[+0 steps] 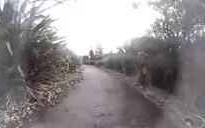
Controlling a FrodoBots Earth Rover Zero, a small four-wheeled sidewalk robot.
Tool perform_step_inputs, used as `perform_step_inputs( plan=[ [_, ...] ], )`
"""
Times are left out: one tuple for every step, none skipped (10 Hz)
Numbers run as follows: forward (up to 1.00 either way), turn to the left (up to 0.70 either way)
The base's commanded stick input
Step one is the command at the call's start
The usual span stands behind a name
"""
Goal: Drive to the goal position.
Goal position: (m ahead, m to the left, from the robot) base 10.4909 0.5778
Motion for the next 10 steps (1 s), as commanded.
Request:
perform_step_inputs(
  plan=[
    [0.7,0.0],
    [0.7,0.0],
    [0.7,0.0],
    [0.7,0.0],
    [0.7,0.0],
    [0.7,0.0],
    [0.7,0.0],
    [0.7,0.0],
    [0.7,0.0],
    [0.7,0.0]
  ],
)
